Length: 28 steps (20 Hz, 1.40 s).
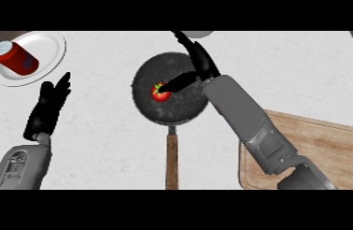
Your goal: Pick the tomato from the cutting board and place it in the pan
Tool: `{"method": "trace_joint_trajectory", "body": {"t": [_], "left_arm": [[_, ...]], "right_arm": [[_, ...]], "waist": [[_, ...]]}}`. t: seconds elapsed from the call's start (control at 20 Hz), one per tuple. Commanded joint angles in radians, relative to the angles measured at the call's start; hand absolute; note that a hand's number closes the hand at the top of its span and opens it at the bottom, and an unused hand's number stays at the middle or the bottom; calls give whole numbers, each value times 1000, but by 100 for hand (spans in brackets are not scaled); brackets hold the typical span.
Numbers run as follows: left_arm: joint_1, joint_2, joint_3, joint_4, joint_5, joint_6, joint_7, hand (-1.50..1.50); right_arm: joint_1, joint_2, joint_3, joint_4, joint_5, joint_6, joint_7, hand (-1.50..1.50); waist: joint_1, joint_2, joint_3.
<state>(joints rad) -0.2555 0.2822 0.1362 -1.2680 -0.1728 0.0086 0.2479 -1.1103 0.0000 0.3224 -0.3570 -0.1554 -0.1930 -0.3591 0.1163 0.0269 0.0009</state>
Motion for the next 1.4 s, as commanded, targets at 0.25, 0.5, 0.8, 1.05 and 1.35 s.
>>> {"method": "trace_joint_trajectory", "body": {"t": [0.25,0.5,0.8,1.05,1.35], "left_arm": [[66,-12,19,-23,0,28,-15,0],[47,20,49,1,18,6,-27,0],[25,5,47,38,10,18,-48,0],[63,22,45,-29,24,-14,-13,0],[26,13,36,-12,5,6,-18,0]], "right_arm": [[-60,-176,-133,123,-67,163,-78,-150],[-51,-336,-154,174,-67,367,-132,-150],[-40,-438,-147,225,-35,521,-195,-150],[-8,-547,-136,245,-5,609,-271,-150],[-32,-589,-149,274,0,635,-293,-150]], "waist": [[-67,-9,0],[-68,-2,0],[-62,5,1],[-49,4,2],[-38,12,3]]}}
